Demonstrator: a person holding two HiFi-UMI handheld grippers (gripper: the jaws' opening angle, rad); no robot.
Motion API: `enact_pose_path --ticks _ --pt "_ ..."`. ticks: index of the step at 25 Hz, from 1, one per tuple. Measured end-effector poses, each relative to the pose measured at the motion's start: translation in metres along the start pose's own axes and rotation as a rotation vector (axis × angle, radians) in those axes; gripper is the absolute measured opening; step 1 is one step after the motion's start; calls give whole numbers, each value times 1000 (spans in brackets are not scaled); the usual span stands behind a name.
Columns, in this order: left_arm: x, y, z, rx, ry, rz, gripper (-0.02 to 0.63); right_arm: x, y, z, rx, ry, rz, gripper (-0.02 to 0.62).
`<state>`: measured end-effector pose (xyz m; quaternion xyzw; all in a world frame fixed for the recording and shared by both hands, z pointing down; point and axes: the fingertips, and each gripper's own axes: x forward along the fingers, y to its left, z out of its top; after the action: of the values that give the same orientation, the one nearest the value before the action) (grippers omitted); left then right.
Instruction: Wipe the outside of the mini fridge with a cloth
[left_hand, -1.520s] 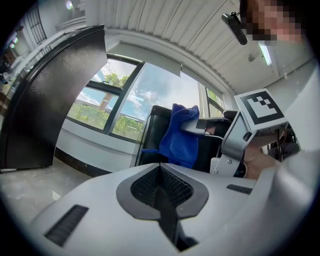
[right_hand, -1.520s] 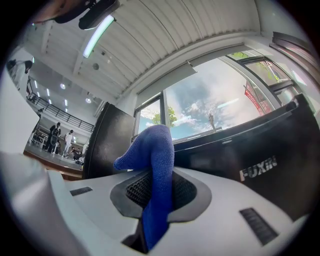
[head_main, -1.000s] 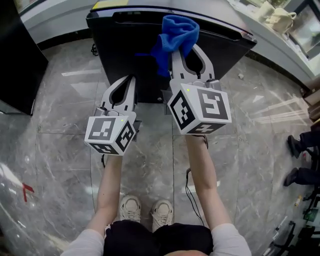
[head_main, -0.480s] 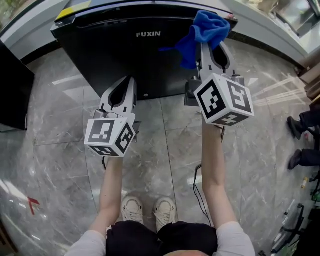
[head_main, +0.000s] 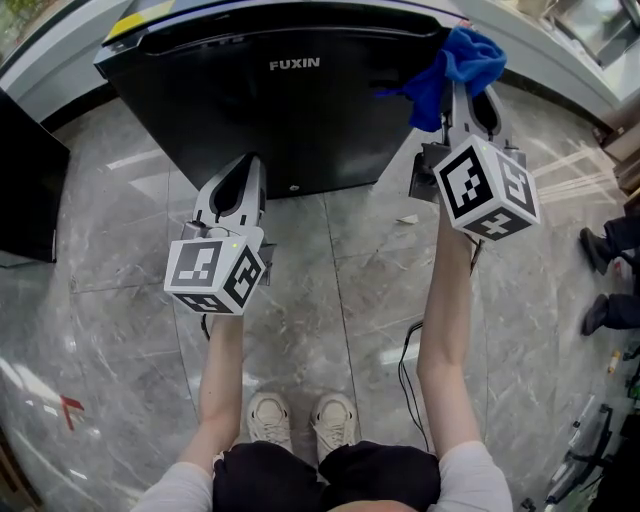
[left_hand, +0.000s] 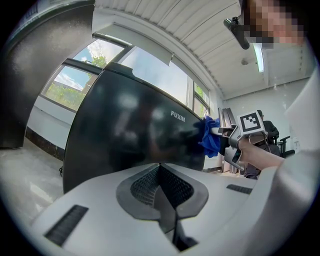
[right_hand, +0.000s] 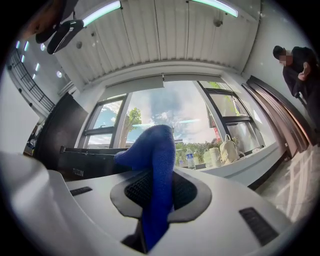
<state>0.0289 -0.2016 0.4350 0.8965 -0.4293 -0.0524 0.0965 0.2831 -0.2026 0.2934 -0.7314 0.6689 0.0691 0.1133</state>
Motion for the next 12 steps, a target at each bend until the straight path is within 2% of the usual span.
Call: enact_pose_path --ticks 12 --pt "2 1 -3 8 6 7 5 13 -44 -5 -50 30 -97 80"
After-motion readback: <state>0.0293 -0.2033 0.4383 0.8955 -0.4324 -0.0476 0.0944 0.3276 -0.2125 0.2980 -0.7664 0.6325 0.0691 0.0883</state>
